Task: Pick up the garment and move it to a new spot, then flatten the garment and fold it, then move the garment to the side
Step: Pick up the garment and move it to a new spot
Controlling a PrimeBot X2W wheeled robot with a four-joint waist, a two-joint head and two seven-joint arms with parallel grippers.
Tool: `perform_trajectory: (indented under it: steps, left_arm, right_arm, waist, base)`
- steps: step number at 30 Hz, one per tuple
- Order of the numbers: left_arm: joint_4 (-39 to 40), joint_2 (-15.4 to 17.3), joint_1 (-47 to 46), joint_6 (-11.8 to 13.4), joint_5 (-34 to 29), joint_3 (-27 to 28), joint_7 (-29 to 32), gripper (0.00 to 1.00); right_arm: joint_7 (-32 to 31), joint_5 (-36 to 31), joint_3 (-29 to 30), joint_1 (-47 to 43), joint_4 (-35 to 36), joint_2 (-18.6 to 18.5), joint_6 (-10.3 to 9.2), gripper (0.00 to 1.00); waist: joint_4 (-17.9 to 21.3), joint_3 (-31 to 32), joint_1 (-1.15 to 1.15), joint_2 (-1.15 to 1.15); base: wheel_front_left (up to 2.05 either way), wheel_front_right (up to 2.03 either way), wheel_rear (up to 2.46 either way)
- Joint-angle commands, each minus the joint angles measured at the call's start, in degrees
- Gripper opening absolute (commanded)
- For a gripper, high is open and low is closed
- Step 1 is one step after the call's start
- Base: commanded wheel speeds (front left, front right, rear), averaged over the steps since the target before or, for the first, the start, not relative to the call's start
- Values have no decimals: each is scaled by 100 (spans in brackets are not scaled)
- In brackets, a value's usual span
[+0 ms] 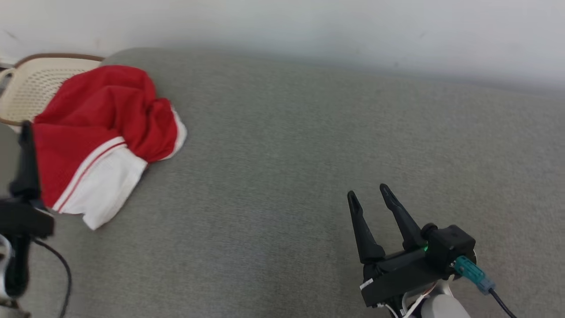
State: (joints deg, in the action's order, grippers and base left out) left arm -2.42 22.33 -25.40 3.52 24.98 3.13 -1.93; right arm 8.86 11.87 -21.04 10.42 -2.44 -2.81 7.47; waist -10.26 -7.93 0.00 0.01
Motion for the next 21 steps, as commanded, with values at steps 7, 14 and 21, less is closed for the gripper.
perform_trajectory:
  steps: [7,14,21]
  left_arm:
    - [-608,408,-859,-205,256,127,425,100]
    - [-1374,693,-1487,-363,286,78,706,100]
    - [-2198,948,-1901,-453,257,-14,957,100]
  right_arm:
    - [244,126,-113,364,-146,-5,4,100]
    - [400,205,-163,571,-309,-3,4,100]
    - [508,264,-176,698,-427,-4,4,100]
  waist:
    - [933,-862,0,-1]
    - [1250,-1115,0,-1]
    - [1506,-1299,0,-1]
  base:
    - [0,0,0]
    - [0,0,0]
    - [0,0,0]
